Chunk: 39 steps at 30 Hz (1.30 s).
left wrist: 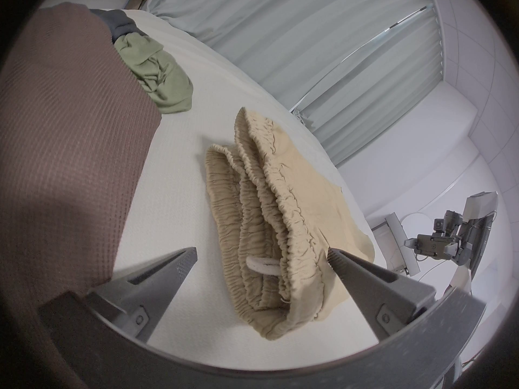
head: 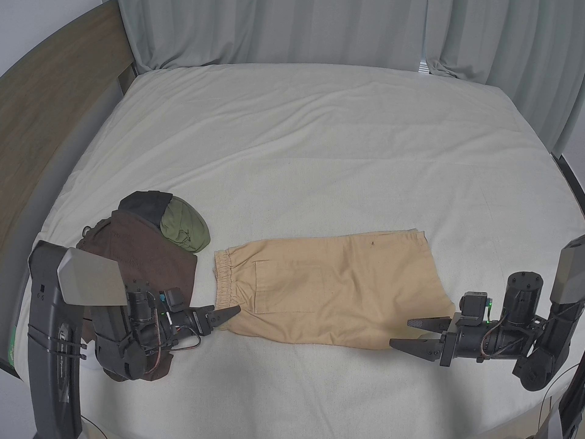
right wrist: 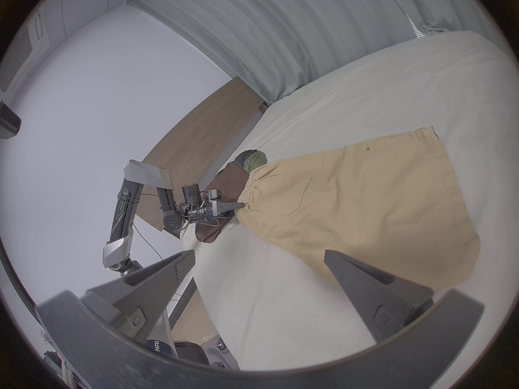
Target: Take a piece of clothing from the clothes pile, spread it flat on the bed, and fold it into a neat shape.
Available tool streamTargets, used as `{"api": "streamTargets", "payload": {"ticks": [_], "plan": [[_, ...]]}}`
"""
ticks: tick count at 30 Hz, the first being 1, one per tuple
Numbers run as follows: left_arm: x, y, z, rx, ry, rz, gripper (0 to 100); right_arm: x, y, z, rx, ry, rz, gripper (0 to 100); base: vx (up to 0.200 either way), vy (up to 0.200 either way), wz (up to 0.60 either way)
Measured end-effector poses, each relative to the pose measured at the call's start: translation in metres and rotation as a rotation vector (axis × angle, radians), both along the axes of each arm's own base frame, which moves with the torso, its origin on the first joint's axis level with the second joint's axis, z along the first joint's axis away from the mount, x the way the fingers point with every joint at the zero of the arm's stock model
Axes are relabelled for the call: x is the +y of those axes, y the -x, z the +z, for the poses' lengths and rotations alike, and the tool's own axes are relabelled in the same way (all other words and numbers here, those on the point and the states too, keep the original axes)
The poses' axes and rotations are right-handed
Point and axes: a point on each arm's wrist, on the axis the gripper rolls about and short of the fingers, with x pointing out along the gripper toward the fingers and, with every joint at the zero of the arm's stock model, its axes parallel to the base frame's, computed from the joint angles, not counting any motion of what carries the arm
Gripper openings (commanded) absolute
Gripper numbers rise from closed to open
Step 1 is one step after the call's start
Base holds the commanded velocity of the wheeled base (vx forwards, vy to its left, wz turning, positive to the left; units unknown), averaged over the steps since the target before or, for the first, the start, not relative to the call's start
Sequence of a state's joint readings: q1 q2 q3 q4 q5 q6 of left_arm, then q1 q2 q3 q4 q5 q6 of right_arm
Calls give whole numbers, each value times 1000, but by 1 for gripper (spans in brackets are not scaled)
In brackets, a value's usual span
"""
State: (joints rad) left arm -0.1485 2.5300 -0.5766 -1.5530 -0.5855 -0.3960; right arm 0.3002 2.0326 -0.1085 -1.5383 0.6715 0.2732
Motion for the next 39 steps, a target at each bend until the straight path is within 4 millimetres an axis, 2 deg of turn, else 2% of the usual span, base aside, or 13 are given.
{"api": "streamTargets", "payload": {"ticks": [7, 15, 20, 21, 39], "plan": [[-15, -2, -3, 74, 75, 28, 100, 1, 0, -2, 7, 3, 3, 100, 0, 0, 0], [-36, -16, 3, 98, 167, 134, 100, 1, 0, -3, 13, 7, 4, 100, 0, 0, 0], [-41, -20, 4, 95, 185, 137, 100, 1, 0, -4, 16, 8, 3, 100, 0, 0, 0], [-41, -20, 4, 94, 185, 138, 0, 1, 0, -4, 17, 8, 3, 100, 0, 0, 0], [-38, -18, 3, 97, 179, 145, 0, 1, 0, -7, 31, 13, 2, 100, 0, 0, 0]]}}
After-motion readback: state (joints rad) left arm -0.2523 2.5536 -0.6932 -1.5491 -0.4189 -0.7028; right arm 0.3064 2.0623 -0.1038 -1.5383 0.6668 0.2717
